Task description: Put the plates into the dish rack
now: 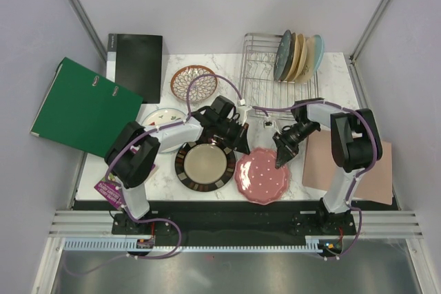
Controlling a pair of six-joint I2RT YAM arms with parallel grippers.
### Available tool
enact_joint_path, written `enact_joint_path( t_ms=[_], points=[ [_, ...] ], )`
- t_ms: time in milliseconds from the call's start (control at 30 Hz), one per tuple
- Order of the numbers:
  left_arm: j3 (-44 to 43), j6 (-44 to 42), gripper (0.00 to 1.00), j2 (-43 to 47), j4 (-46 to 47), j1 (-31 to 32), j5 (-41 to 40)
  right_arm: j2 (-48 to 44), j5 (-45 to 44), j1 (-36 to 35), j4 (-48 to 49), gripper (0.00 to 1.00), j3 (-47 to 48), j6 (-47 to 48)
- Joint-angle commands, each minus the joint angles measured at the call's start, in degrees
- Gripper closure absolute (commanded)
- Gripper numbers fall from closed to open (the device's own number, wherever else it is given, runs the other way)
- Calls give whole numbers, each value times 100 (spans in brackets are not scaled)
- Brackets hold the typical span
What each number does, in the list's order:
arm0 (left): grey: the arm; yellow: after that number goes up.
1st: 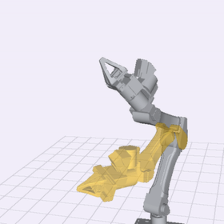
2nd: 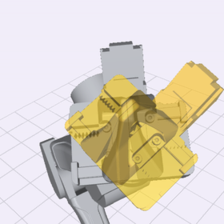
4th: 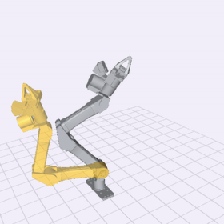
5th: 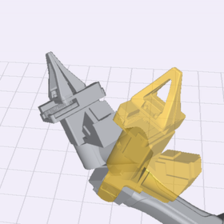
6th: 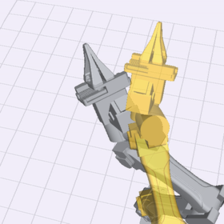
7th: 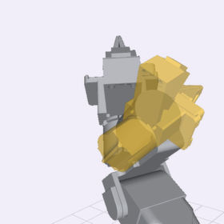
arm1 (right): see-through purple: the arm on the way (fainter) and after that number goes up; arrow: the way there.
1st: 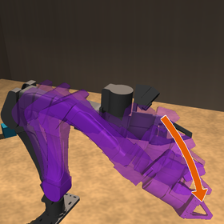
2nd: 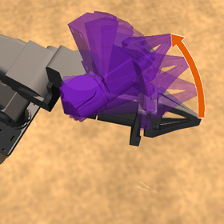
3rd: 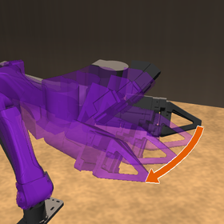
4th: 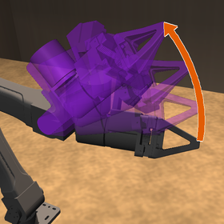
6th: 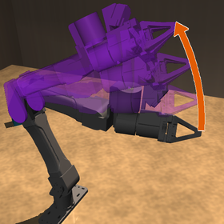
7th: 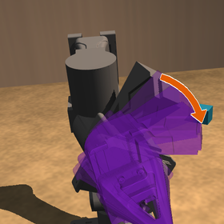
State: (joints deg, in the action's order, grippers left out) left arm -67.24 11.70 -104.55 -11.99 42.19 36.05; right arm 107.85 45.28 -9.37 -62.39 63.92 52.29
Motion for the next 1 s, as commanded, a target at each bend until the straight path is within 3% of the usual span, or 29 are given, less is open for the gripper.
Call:
enact_joint_path(
  t_ms=[0, 200, 433, 533, 700, 867, 967],
  points=[
    [-482, 130, 98, 383, 654, 8, 165, -26, 386, -118, 25, 95, 7, 317],
    [-439, 78, 98, 374, 549, 8, -27, -711, 105, -118, -1, 100, -266, 238],
    [-570, -352, 63, 681, -39, -27, -538, -1442, -115, 84, -431, 100, -21, 150],
    [-711, -634, 54, 970, -373, -106, -713, -1644, -177, 259, -686, 100, 331, 71],
    [-1105, -933, 49, 1341, -576, -667, -1056, -1847, -230, 540, -959, 100, 1393, -324],
    [-1843, -898, 54, 948, -620, -1712, -1627, -1689, -125, 708, -924, 100, 2972, -1253],
    [-2177, -1099, 73, 438, -603, -2030, -2127, -1356, -1, 726, -784, 100, 4009, -1947]
  ],
)
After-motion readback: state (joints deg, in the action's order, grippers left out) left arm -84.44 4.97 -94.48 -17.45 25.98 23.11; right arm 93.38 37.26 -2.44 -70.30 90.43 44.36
